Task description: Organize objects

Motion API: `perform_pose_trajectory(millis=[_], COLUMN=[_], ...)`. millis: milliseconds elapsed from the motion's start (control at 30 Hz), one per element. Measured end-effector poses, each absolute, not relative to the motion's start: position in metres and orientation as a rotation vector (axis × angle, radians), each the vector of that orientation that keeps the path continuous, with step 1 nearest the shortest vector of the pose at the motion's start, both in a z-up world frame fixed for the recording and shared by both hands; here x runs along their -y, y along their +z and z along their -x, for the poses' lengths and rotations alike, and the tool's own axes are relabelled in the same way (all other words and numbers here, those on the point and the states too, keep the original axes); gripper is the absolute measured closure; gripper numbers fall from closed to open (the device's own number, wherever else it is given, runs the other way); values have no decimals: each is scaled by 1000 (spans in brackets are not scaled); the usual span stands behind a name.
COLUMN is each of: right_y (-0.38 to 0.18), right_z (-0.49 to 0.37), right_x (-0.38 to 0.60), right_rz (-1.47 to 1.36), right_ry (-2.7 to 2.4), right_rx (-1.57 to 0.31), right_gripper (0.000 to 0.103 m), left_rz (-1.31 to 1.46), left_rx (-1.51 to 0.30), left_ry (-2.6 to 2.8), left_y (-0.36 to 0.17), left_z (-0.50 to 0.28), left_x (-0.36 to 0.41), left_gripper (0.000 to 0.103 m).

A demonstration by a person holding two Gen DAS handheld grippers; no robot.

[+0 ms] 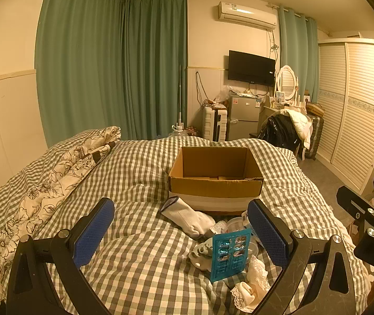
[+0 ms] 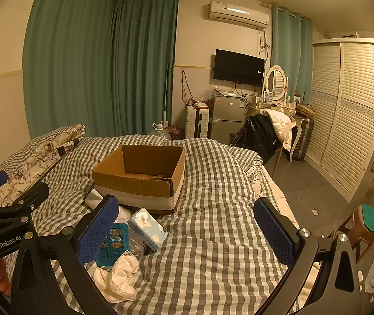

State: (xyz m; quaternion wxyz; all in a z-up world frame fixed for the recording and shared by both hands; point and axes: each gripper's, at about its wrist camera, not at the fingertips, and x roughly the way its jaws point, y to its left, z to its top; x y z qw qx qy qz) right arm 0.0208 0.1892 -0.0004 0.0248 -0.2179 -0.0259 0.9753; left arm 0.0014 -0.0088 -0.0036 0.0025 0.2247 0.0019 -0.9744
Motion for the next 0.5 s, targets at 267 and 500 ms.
perform_pose_trajectory(millis=[267,500], right_y=[0,1], right_z=[-23,-24], right_x=[-188,-185], right_rz=[674,671], right_ry=[3025,3034], right_rx=[85,93], right_gripper=[0,0], left_rz=[-704,-701], left_rx=[-6,-8], left_ry=[-3057,-3058], left_y=[-4,-4], left_z=[-2,-2], left_x=[8,8], left_gripper=[0,0])
